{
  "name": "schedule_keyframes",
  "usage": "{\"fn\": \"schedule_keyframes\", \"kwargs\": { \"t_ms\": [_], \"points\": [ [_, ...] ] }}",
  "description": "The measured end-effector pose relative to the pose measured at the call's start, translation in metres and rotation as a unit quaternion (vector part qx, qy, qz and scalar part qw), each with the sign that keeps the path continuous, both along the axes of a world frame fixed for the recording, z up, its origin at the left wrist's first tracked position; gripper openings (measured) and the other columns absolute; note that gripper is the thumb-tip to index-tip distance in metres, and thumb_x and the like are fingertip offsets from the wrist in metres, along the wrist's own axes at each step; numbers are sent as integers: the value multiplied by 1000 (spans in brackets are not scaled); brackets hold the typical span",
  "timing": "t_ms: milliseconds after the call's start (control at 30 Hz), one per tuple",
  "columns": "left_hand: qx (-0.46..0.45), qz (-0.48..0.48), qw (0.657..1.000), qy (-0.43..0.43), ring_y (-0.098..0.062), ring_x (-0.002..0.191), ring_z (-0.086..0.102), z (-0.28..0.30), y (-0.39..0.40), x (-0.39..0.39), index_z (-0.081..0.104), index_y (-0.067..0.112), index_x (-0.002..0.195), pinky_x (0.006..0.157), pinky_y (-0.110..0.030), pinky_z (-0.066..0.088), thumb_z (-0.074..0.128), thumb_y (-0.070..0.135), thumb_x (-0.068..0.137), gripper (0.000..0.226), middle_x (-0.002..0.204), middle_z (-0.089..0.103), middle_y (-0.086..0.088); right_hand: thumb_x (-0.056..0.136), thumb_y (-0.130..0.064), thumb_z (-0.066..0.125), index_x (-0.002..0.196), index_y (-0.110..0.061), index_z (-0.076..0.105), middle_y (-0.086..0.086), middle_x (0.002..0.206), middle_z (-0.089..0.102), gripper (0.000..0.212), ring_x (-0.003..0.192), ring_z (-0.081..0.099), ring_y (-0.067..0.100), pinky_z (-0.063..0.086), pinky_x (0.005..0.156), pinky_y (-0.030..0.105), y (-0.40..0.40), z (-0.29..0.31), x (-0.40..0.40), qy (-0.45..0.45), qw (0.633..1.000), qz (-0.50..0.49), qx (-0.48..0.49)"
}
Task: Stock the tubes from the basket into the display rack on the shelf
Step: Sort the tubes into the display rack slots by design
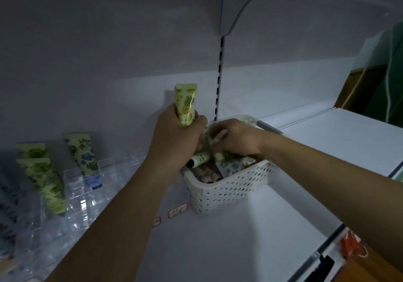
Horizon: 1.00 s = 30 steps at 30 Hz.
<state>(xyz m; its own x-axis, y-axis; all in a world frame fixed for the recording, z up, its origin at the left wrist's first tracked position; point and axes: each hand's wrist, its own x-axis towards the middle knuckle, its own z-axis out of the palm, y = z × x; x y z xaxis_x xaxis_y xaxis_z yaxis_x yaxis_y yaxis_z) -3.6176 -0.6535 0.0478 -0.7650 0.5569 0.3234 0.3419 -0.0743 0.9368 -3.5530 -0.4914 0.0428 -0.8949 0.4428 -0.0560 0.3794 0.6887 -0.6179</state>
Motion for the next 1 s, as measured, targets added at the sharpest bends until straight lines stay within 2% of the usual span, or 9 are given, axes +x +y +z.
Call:
{"fn": "schedule_keyframes", "kwargs": {
  "t_ms": [67, 167, 300, 433, 500, 567, 700, 800, 1000],
  "points": [
    [-10, 11, 1000, 13, -22, 79, 69, -1, 1, -1, 60, 11, 86, 78, -46, 61, 66, 22, 93, 14, 82, 67, -11, 90, -16, 65, 103, -20, 72, 6, 104, 73, 15, 94, 70, 23, 59, 87, 40, 0, 2, 2, 122, 987, -13, -100],
    [-32, 14, 998, 52, -7, 75, 67, -2, 1, 1, 63, 21, 91, 71, -35, 55, 71, 30, 91, 12, 81, 68, 5, 96, -9, 56, 110, -9, 71, 16, 98, 70, 21, 81, 65, 29, 56, 65, 34, -5, 16, 3, 253, 930, 21, -265],
    [-17, 2, 999, 32, -8, 87, 74, -3, -1, 0, 68, 22, 112, 76, -35, 61, 82, 25, 80, 35, 98, 76, 7, 107, -35, 42, 124, 2, 60, 21, 100, 63, 44, 75, 65, 30, 58, 64, 36, -10, 26, 2, 274, 837, 32, -473],
    [51, 36, 997, -46, -5, 65, 68, 3, -3, -3, 63, 16, 98, 53, -20, 54, 81, 6, 72, 34, 81, 69, 3, 96, -4, 58, 110, -18, 66, -14, 93, 66, 22, 72, 62, -1, 47, 61, 9, -14, 11, 5, 93, 987, 125, -40],
    [67, 29, 995, -74, -18, 64, 66, 4, -3, -6, 62, 14, 88, 54, -26, 54, 78, 1, 69, 28, 73, 65, -2, 89, -2, 66, 119, -23, 68, -26, 104, 55, 37, 80, 54, -9, 39, 70, -3, -16, -2, 3, -20, 965, 223, 138],
    [74, 15, 992, -96, -26, 67, 66, 4, -3, -9, 62, 14, 83, 61, -37, 56, 76, 6, 64, 26, 72, 64, -6, 88, -11, 72, 119, -23, 68, -18, 106, 57, 34, 81, 51, -7, 37, 69, -4, -18, -5, 1, 22, 951, 226, 209],
    [109, 5, 984, -141, -37, 84, 74, 5, -3, -12, 64, 14, 84, 75, -49, 61, 73, 11, 59, 27, 83, 68, -11, 85, -15, 74, 110, -16, 64, -7, 101, 63, 27, 81, 64, 13, 45, 66, 10, -11, 1, 4, 254, 957, 60, 124],
    [130, -2, 975, -180, -42, 96, 71, 6, -5, -9, 65, 13, 84, 82, -57, 59, 73, 9, 62, 24, 86, 68, -13, 76, -3, 75, 90, -12, 59, -4, 85, 63, 22, 64, 64, 18, 49, 54, 30, -14, 13, 13, 411, 911, -19, -5],
    [144, -72, 940, -300, -28, 83, 73, 13, -4, 5, 70, 5, 103, 80, -51, 61, 72, 1, 82, 21, 96, 74, -17, 85, 6, 70, 84, 0, 70, 13, 83, 73, 7, 76, 70, 18, 59, 72, 30, -38, 24, 27, 369, 919, 87, -104]
  ]
}}
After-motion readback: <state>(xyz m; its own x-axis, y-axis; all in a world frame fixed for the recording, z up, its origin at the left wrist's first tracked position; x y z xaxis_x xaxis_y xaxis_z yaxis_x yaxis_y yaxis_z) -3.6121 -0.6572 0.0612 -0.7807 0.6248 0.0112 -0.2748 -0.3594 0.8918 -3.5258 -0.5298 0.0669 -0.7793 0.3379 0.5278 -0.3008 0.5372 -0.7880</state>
